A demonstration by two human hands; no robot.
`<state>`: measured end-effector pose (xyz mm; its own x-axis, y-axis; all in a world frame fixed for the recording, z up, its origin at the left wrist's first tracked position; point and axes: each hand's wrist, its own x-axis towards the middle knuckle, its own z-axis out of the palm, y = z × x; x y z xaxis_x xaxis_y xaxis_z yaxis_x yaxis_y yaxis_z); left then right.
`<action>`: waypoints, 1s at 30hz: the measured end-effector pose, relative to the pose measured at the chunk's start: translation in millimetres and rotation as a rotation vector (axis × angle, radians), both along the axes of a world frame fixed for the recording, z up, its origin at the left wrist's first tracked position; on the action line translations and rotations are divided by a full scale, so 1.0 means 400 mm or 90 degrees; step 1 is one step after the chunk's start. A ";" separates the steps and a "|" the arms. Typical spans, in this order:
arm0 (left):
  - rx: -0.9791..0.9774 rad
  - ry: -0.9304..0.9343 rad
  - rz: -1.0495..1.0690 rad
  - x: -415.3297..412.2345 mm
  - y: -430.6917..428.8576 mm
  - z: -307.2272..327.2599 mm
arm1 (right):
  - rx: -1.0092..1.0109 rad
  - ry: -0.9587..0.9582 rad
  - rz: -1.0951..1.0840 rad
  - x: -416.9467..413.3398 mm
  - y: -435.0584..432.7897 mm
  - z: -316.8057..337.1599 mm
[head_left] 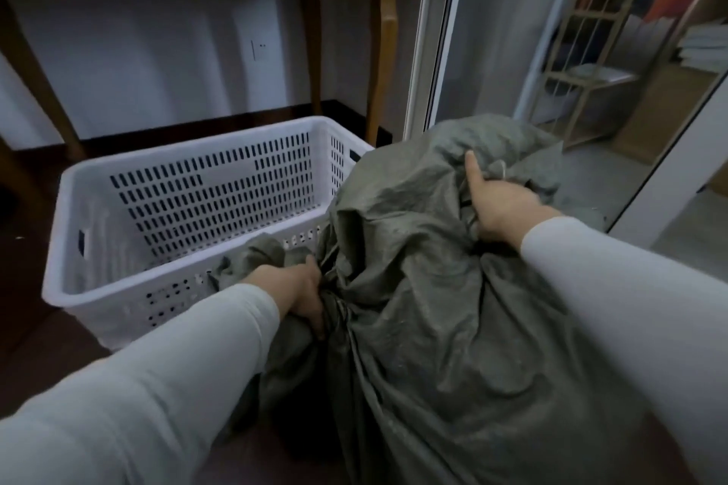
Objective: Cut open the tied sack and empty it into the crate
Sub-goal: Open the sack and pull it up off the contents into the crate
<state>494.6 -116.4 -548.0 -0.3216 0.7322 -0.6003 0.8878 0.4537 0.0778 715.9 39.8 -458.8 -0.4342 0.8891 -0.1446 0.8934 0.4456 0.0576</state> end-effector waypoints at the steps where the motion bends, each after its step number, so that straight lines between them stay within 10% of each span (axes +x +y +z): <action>1: -0.042 0.033 -0.033 -0.009 0.012 -0.020 | 0.001 -0.010 -0.011 -0.001 0.018 0.002; 10: -0.050 0.157 -0.153 0.022 0.136 0.052 | 0.037 -0.102 -0.037 -0.054 0.150 0.053; 17: -0.082 -0.065 -0.005 -0.003 0.085 -0.019 | -0.064 -0.032 -0.014 -0.007 0.143 0.104; 30: -0.014 -0.046 0.009 0.125 0.121 0.504 | -0.090 0.336 -0.163 0.161 0.141 0.516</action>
